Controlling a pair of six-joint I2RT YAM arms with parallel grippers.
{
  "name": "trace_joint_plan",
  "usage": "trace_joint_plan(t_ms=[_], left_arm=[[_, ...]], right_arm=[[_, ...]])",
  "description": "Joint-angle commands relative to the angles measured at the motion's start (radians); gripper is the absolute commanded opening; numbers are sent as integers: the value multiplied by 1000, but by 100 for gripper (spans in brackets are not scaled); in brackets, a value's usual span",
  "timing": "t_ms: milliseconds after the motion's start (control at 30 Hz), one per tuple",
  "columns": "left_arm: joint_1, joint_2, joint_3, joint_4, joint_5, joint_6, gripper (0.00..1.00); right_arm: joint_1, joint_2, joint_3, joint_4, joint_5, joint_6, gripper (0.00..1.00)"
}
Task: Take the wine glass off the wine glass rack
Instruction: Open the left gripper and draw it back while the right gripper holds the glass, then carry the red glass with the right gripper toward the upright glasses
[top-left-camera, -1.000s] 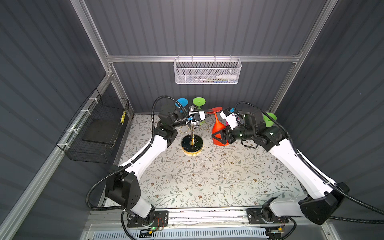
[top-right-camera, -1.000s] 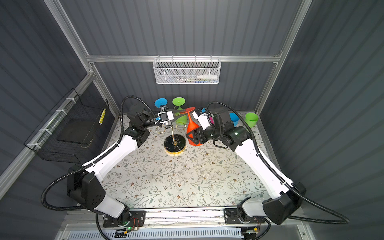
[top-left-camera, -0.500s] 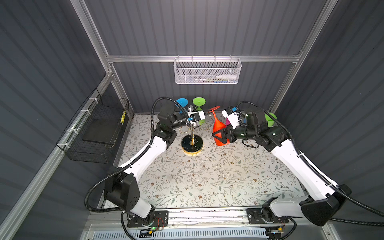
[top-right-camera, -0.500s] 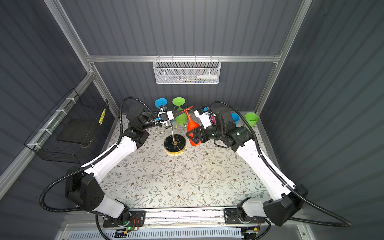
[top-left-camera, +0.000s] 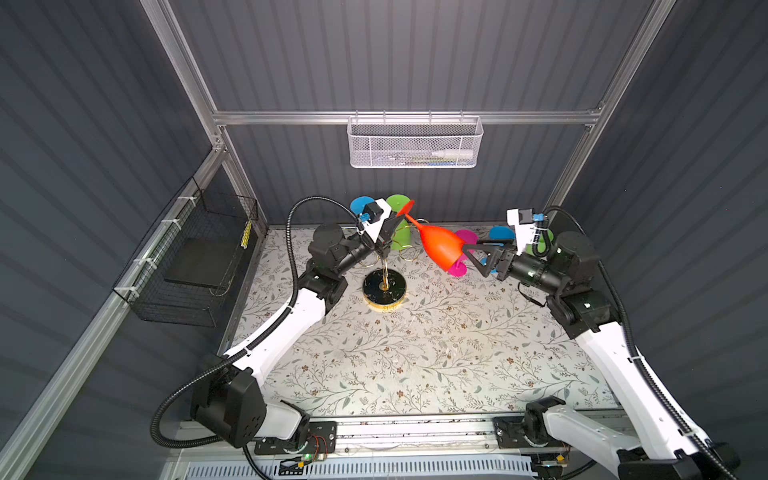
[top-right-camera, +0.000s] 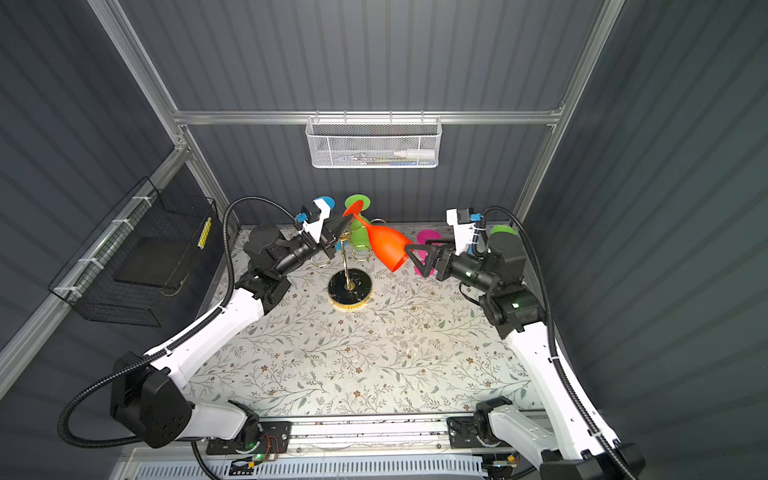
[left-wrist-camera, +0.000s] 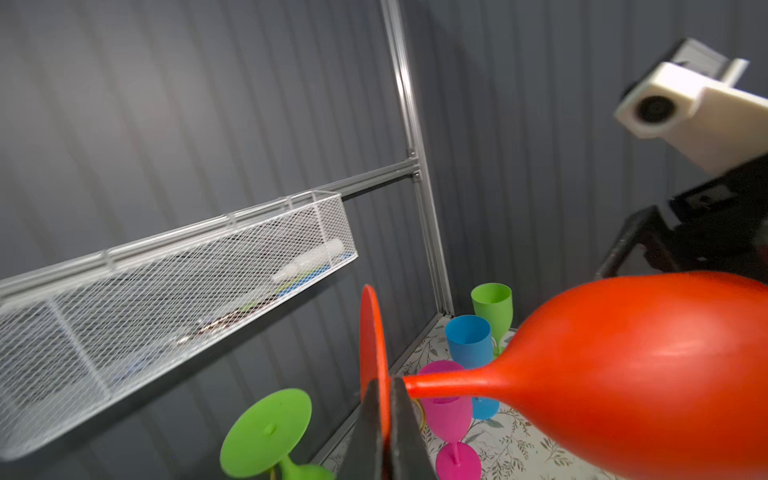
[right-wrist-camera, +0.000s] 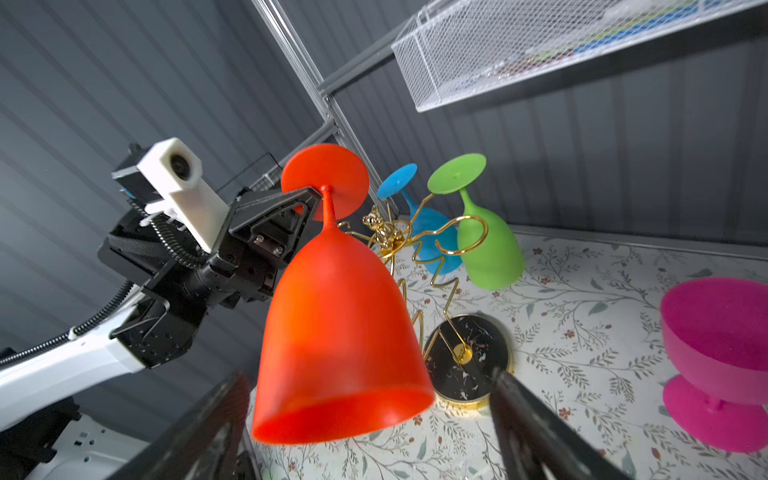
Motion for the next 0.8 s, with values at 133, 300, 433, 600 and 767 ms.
trace_joint_plan(t_ms=[133,300,433,600,767], left_arm=[[-2,-79,-61,13,-127,-216,0],[-3,-88,-75,18,-119,-223,0],[-2,-90,-83,29,-108,-239,0],[-2,-96,-88,32,-92,-248,0],[-3,-99,-90,31,-72,-263,0]], right_arm=[[-10,-72,-78,63,99,85,81],[56,-36,-51,41,170,54,72],[117,30,-5,50,196,36,65],[155,101,37,81,236,32,58],[157,165,56,133,244,51,43]])
